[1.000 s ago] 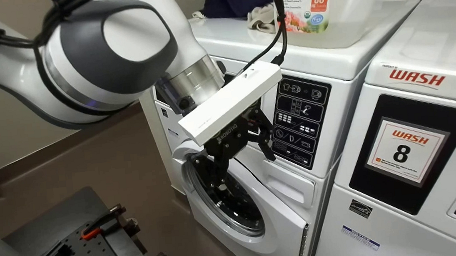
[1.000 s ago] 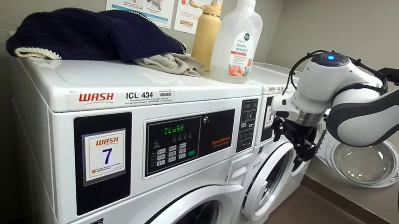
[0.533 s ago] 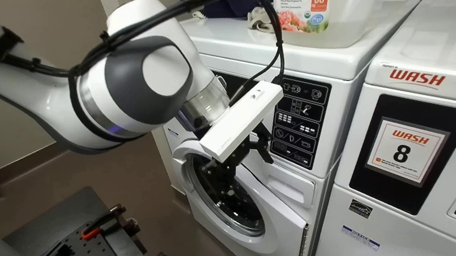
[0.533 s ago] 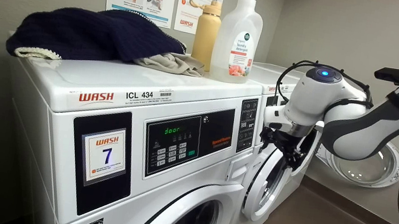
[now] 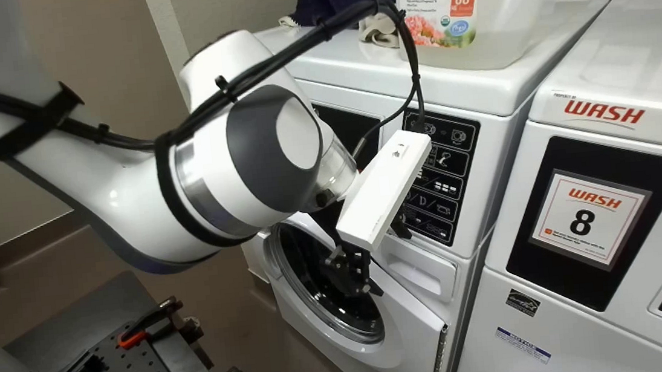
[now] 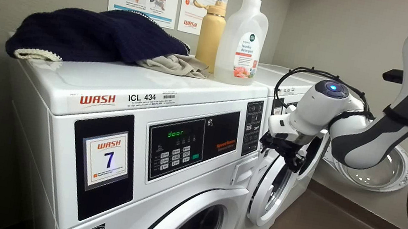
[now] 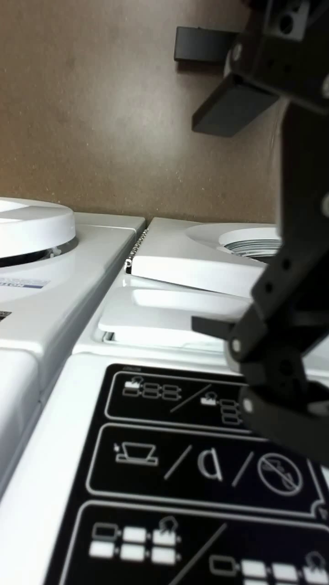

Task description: Open the drawer of the left washing machine

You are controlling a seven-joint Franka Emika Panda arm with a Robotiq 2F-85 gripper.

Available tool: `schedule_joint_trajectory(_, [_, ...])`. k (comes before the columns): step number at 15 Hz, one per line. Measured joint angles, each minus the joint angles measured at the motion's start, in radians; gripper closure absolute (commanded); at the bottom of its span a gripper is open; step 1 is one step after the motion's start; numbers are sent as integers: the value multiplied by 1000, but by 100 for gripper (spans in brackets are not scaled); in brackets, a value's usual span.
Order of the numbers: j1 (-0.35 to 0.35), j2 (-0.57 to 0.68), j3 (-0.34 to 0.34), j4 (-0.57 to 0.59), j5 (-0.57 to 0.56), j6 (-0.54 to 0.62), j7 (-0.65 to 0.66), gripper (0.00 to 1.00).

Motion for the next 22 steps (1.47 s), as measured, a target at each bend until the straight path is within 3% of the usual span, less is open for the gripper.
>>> schedule_joint_trajectory(9, [-2,103,-25,73,-123,138,6,0])
schedule_joint_trajectory(22, [-2,158,-58,121,-189,202,6,0])
